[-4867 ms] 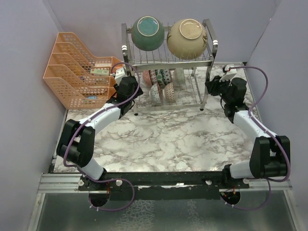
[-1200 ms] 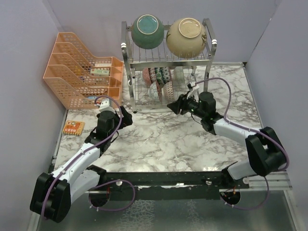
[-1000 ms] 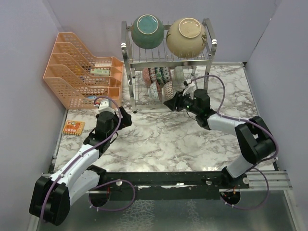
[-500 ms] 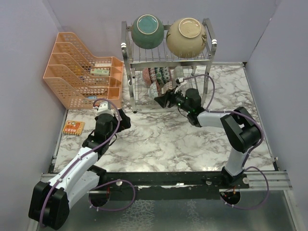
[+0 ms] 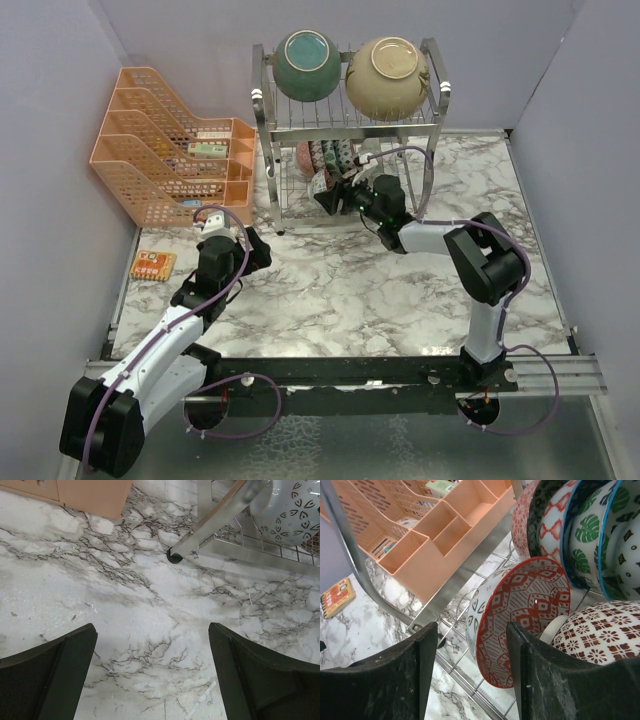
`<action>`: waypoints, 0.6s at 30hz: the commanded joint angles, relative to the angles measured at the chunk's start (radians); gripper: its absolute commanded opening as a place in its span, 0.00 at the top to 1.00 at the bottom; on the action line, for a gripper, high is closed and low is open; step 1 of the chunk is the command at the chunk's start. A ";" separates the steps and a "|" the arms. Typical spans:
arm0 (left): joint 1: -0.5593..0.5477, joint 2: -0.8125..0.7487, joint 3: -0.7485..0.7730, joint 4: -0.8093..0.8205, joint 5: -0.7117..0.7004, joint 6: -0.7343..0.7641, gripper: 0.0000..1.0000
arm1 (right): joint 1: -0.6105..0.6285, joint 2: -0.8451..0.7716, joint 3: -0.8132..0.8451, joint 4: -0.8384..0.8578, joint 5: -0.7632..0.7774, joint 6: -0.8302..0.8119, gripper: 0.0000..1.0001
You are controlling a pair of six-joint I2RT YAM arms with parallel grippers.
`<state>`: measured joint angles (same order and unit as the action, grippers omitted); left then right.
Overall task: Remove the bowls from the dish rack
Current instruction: Pick up the bowl from the dish rack.
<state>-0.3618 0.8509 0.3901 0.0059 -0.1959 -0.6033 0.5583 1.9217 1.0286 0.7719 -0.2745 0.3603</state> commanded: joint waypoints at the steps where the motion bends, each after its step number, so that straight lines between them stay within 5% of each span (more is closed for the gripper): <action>1: 0.004 -0.003 -0.008 -0.001 -0.012 0.010 0.03 | 0.008 0.036 0.046 -0.018 0.018 -0.013 0.45; 18: 0.006 0.014 -0.013 0.008 -0.004 0.014 0.03 | 0.009 0.056 0.078 -0.034 -0.027 0.036 0.93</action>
<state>-0.3618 0.8696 0.3840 0.0067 -0.1959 -0.6022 0.5613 1.9541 1.0687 0.7444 -0.2775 0.3817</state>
